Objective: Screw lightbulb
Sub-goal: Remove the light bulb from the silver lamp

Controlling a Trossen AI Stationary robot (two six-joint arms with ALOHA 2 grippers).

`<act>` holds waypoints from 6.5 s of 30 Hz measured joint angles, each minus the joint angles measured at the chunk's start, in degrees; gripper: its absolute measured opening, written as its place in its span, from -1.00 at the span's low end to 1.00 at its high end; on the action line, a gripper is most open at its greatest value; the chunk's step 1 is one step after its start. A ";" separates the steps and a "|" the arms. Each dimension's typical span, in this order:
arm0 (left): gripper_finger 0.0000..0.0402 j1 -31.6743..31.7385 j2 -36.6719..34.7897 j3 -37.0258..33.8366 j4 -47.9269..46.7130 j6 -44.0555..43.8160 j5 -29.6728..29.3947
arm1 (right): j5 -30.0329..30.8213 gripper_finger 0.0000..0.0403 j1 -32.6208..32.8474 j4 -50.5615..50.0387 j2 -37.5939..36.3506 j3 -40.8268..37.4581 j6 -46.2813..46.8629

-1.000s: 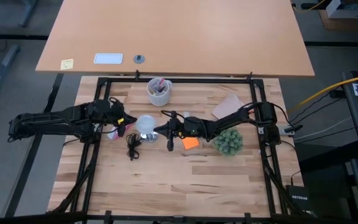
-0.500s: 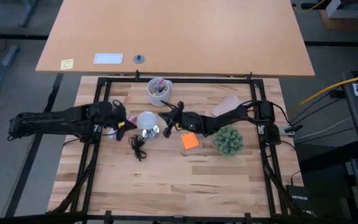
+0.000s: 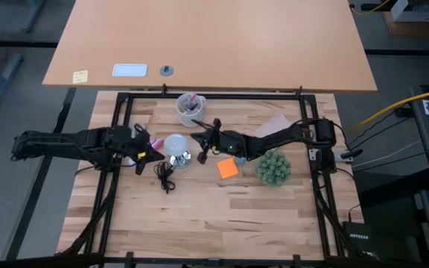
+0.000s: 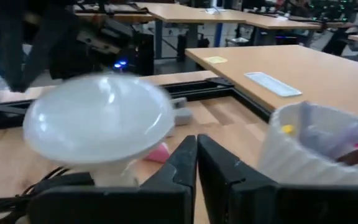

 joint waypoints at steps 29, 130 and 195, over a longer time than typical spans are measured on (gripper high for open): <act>-1.00 -0.81 6.91 2.64 0.63 8.19 -29.51 | -7.72 -0.91 6.61 -2.63 -2.97 -0.01 -2.04; -1.00 -10.84 4.96 2.58 6.23 7.18 -42.11 | -5.93 -0.91 7.90 -7.40 -7.42 0.00 -5.61; -1.00 -13.58 6.63 1.22 12.50 7.64 -43.90 | 0.68 -0.91 0.72 -0.97 -4.12 -0.04 -10.17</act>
